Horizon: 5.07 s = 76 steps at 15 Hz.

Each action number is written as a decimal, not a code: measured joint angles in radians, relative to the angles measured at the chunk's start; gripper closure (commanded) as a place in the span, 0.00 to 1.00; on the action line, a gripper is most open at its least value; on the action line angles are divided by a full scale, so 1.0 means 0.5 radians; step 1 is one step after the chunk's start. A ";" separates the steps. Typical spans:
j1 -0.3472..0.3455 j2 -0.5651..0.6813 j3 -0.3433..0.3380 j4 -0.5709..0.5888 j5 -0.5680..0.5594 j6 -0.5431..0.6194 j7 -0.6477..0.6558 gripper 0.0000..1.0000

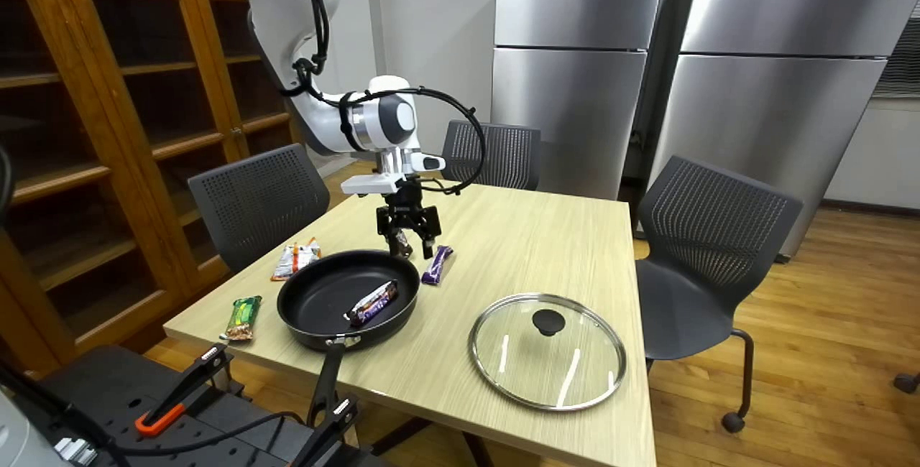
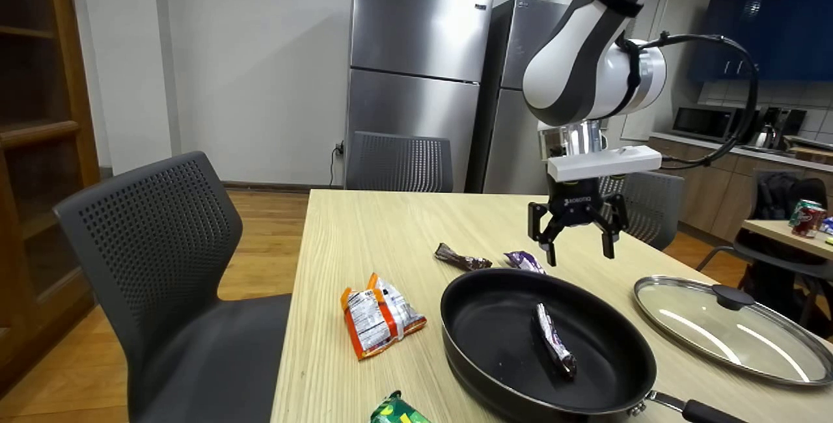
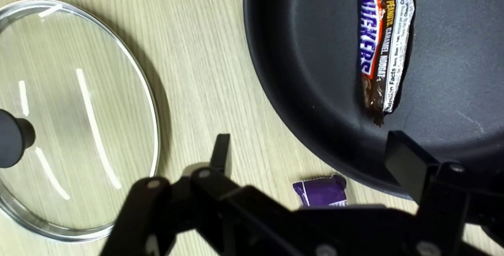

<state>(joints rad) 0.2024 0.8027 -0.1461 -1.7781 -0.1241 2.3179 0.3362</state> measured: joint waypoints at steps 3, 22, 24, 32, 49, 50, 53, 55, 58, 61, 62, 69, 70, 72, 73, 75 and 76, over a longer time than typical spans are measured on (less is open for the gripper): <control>-0.032 0.006 -0.002 0.026 0.000 0.011 0.000 0.00; -0.102 0.598 0.013 0.909 0.001 -0.168 -0.060 0.00; -0.104 0.665 0.014 1.010 0.002 -0.195 -0.073 0.00; -0.158 0.906 0.051 1.372 0.016 -0.326 -0.162 0.00; -0.223 1.239 0.112 1.922 0.041 -0.679 -0.268 0.65; -0.226 1.258 0.114 1.947 0.045 -0.697 -0.273 0.74; -0.246 1.310 0.140 2.040 0.094 -0.761 -0.314 0.95; -0.262 1.328 0.156 2.084 0.117 -0.792 -0.342 0.96; -0.277 1.327 0.166 2.094 0.118 -0.793 -0.379 0.96; -0.278 1.323 0.166 2.117 0.118 -0.786 -0.431 0.96; -0.277 1.316 0.166 2.120 0.117 -0.784 -0.449 0.96; -0.239 1.185 0.166 2.064 0.103 -0.786 -0.594 0.96; -0.226 1.157 0.166 2.033 0.097 -0.783 -0.600 0.96; -0.194 1.091 0.164 1.951 0.086 -0.767 -0.601 0.96; -0.177 1.056 0.164 1.898 0.080 -0.748 -0.601 0.96; -0.139 0.975 0.162 1.763 0.068 -0.691 -0.601 0.96; -0.118 0.932 0.162 1.684 0.061 -0.659 -0.601 0.96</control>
<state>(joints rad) 0.1436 1.2687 -0.0652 -0.9361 -0.0933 1.9883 0.0360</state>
